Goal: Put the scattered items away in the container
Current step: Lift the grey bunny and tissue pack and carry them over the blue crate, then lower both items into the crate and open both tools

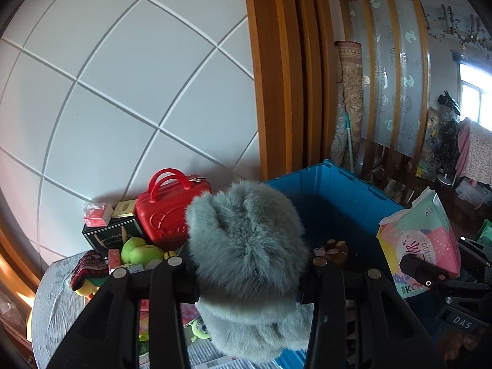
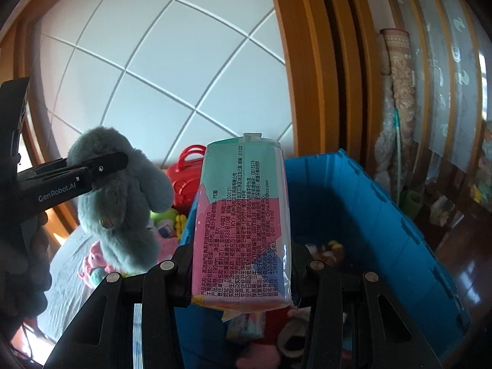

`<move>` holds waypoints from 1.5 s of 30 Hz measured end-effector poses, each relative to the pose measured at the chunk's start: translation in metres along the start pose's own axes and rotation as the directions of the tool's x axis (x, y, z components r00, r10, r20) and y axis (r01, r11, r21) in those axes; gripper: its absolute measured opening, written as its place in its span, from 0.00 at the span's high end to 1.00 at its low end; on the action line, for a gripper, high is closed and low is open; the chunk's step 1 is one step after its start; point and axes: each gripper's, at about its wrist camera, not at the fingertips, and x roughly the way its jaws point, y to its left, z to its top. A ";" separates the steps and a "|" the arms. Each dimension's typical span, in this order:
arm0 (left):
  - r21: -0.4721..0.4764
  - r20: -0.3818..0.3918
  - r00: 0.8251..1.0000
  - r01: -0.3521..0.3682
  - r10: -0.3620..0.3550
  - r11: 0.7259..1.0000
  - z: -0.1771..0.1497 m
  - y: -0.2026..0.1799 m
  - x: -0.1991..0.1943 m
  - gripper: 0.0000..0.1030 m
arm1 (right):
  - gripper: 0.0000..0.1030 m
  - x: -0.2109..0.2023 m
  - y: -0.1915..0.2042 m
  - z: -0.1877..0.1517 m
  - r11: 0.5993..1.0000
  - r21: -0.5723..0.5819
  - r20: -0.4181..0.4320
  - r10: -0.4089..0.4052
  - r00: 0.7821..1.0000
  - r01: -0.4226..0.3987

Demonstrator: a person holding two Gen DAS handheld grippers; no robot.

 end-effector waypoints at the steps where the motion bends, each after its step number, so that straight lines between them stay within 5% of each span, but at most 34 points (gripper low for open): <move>1: 0.007 0.001 1.000 0.014 -0.014 1.000 0.004 -0.005 0.003 0.60 | 0.58 -0.002 -0.005 -0.001 1.000 0.009 -0.001 -0.012 1.000 0.012; 14: 0.124 -0.046 0.980 0.197 -0.193 0.972 0.024 -0.072 0.045 0.60 | 0.58 -0.011 -0.055 -0.018 0.984 0.097 -0.050 -0.143 0.988 0.148; 33: 0.162 -0.108 0.950 0.308 -0.294 0.938 0.020 -0.110 0.073 0.60 | 0.57 -0.011 -0.074 -0.016 0.961 0.110 -0.100 -0.242 0.965 0.252; 34: 0.154 -0.105 0.946 0.320 -0.307 0.935 0.020 -0.109 0.072 0.58 | 0.53 -0.011 -0.074 -0.015 0.958 0.111 -0.100 -0.253 0.962 0.263; 36: 0.131 -0.104 0.937 0.346 -0.334 0.929 0.023 -0.107 0.073 0.49 | 0.15 -0.009 -0.076 -0.011 0.953 0.104 -0.101 -0.275 0.956 0.285; 37: 0.119 -0.103 0.934 0.353 -0.342 0.928 0.024 -0.105 0.073 0.23 | 0.02 -0.011 -0.077 -0.009 0.951 0.103 -0.088 -0.285 0.955 0.293; 38: 0.104 -0.093 0.932 0.358 -0.350 0.928 0.025 -0.102 0.072 0.00 | 0.00 -0.013 -0.077 -0.007 0.947 0.103 -0.073 -0.299 0.952 0.305; 45: 0.088 -0.119 0.958 0.273 -0.262 0.958 0.015 -0.079 0.073 0.00 | 0.00 -0.018 -0.069 -0.005 0.950 0.097 -0.067 -0.293 0.954 0.298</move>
